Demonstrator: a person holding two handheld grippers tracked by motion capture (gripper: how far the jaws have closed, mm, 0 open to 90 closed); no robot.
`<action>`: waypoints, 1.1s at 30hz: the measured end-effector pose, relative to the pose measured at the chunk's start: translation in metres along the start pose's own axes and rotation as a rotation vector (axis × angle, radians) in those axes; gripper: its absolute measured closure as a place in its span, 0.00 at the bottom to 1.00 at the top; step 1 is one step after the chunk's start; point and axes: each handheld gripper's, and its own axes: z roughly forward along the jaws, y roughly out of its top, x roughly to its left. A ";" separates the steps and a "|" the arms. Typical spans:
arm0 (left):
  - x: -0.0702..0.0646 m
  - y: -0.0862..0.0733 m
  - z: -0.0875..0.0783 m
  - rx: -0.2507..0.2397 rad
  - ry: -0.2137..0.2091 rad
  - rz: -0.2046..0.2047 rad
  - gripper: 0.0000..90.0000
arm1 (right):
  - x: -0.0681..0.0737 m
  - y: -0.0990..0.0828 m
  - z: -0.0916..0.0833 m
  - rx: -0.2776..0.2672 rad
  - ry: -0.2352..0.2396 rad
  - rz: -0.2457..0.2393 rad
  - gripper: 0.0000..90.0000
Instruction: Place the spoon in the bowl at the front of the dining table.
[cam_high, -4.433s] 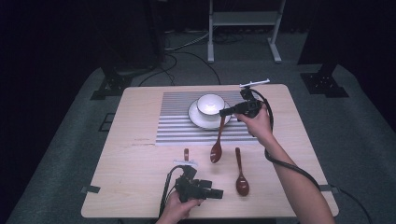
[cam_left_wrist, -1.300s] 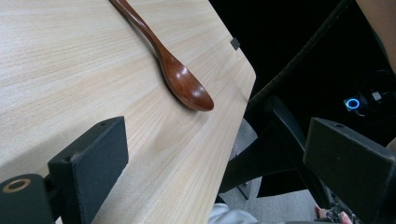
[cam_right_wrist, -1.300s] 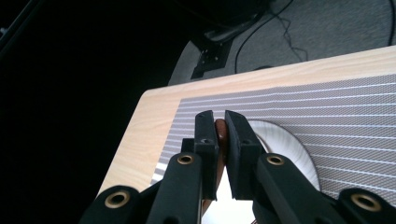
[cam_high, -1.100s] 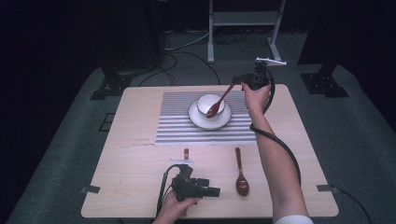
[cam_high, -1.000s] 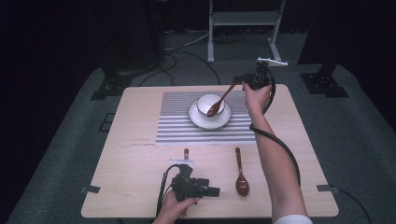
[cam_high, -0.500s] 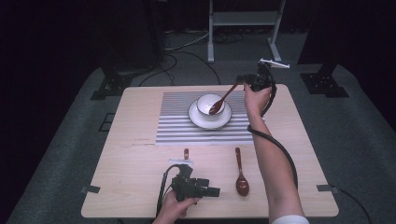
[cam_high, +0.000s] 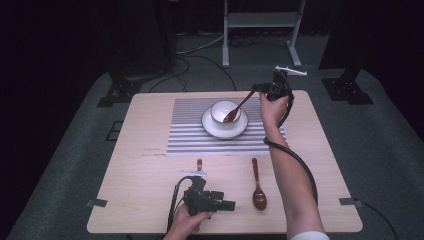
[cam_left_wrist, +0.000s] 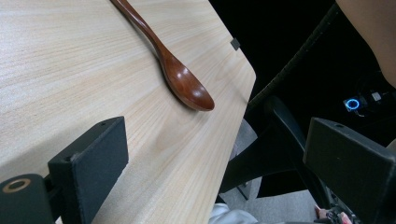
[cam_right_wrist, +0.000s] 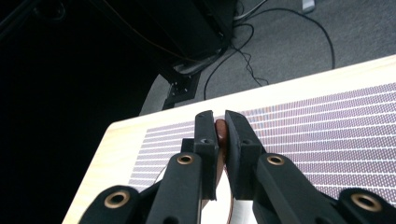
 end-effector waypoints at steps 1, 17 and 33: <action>0.000 0.000 0.000 -0.001 0.000 -0.002 0.06 | 0.000 -0.001 0.001 0.004 0.001 0.000 0.92; 0.000 0.000 0.001 0.004 0.004 0.004 0.06 | -0.018 -0.012 0.008 0.067 0.013 0.026 0.89; -0.001 0.000 0.002 -0.001 0.007 -0.001 0.06 | -0.035 -0.020 0.005 0.111 0.043 0.059 0.79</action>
